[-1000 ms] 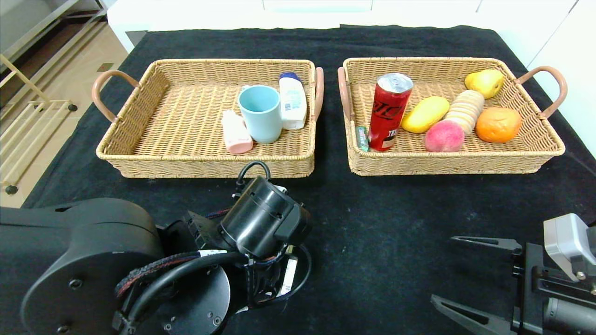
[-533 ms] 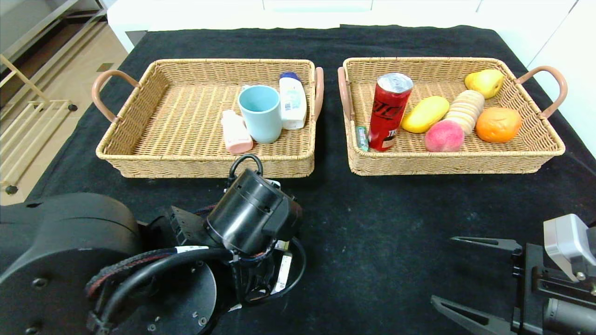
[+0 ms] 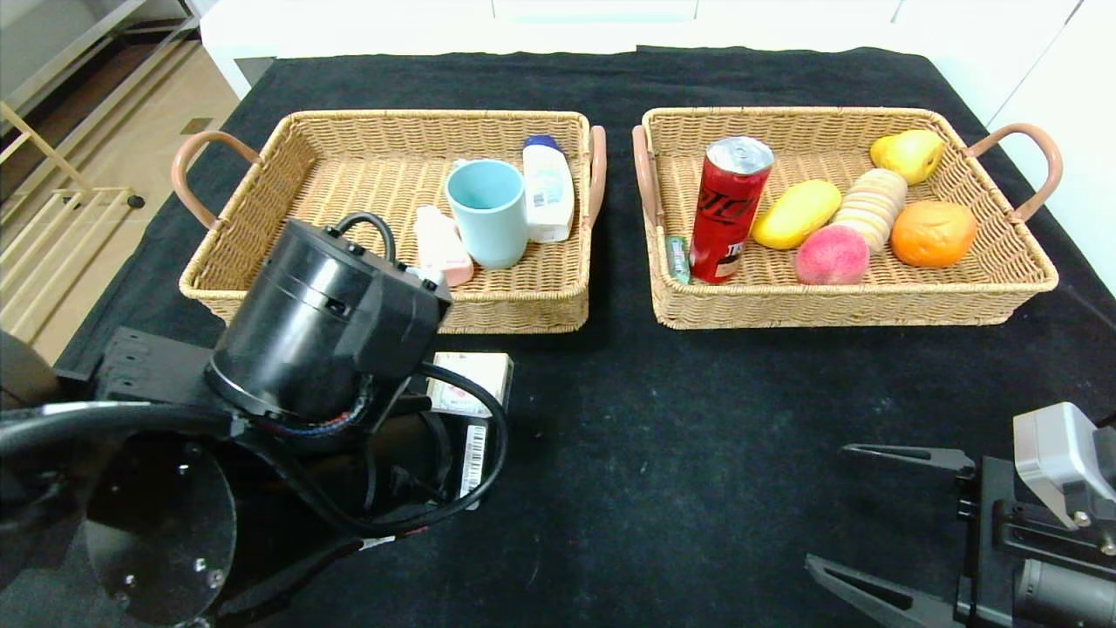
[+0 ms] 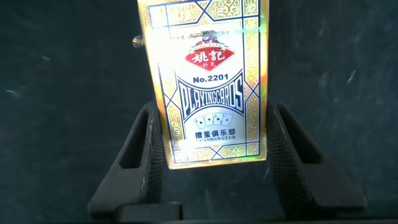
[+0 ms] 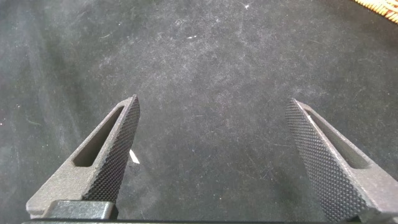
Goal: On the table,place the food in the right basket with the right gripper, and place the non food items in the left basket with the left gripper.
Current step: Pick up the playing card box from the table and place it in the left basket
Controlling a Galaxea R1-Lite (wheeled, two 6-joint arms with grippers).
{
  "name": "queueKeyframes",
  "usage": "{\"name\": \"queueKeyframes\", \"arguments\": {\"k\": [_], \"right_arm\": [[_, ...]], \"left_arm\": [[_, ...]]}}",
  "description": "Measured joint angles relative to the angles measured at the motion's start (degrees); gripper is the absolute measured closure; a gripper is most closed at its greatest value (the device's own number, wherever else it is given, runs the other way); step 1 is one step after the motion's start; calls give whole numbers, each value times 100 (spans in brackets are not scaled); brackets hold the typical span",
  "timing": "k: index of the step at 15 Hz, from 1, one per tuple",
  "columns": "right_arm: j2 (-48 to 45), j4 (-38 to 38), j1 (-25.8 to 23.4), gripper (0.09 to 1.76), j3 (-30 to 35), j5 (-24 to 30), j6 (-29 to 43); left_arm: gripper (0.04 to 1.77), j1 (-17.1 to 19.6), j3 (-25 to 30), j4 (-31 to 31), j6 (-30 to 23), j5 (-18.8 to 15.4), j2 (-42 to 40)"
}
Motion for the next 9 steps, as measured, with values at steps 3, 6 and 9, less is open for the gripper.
{"name": "queueKeyframes", "arguments": {"k": [3, 6, 9], "right_arm": [[-6, -6, 23, 14, 0, -6, 0], [-78, -2, 48, 14, 0, -6, 11], [-100, -2, 52, 14, 0, -4, 13]], "left_arm": [[80, 150, -27, -41, 216, 44, -279], [80, 634, -157, -96, 397, 28, -563], [80, 1398, -405, -227, 861, -11, -667]]}}
